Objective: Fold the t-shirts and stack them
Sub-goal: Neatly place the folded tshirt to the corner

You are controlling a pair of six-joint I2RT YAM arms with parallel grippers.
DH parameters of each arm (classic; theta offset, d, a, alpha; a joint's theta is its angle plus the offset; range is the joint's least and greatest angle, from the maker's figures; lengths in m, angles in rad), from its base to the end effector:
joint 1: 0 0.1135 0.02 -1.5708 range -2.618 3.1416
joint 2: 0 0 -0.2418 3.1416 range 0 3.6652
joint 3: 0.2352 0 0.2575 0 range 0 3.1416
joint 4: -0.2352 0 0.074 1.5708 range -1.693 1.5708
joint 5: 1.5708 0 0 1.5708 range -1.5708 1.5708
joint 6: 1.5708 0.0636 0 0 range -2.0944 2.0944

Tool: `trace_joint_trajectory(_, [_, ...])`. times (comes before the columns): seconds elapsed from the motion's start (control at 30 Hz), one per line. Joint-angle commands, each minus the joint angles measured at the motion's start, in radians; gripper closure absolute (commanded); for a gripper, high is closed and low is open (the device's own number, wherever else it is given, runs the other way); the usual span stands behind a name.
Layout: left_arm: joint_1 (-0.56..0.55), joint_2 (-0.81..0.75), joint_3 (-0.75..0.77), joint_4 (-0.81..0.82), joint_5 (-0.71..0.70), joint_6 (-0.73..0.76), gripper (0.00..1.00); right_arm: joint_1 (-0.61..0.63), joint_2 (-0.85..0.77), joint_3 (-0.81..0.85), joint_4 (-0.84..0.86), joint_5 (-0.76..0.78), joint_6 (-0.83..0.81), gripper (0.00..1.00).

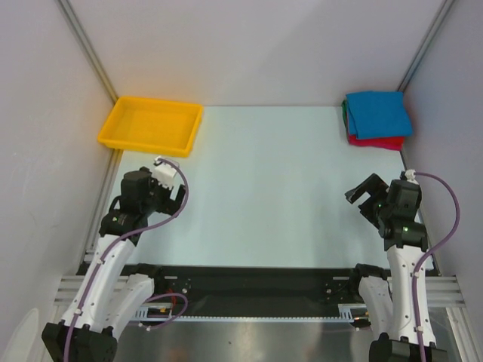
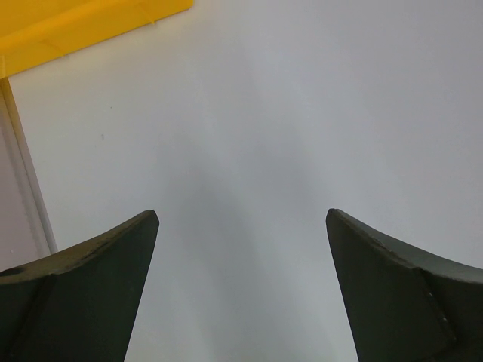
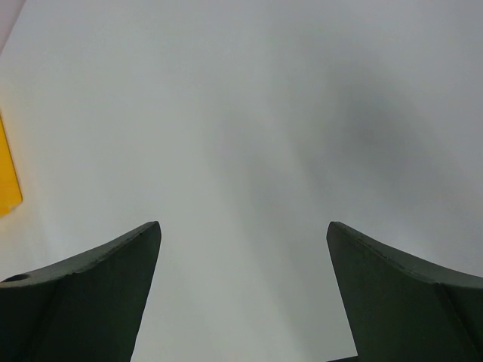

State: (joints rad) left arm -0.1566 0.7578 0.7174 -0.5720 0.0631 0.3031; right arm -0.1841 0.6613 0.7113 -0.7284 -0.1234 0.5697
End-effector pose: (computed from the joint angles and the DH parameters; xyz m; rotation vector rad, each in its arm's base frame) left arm 0.2063 -0.0366 0.2505 0.5319 2.1160 0.0143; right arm 0.1814 -0.0258 0.2484 0.7714 2.1307 0.3450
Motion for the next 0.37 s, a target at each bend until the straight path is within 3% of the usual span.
trace_joint_trajectory(0.0, [0.014,-0.02,-0.004,0.029,0.007,-0.018,0.0,0.005,-0.012,-0.006,0.004,-0.018,0.016,0.0])
trace_joint_trajectory(0.33, [0.015,-0.025,-0.004,0.029,0.014,-0.015,0.0,0.005,-0.035,-0.023,0.041,-0.032,0.004,0.0])
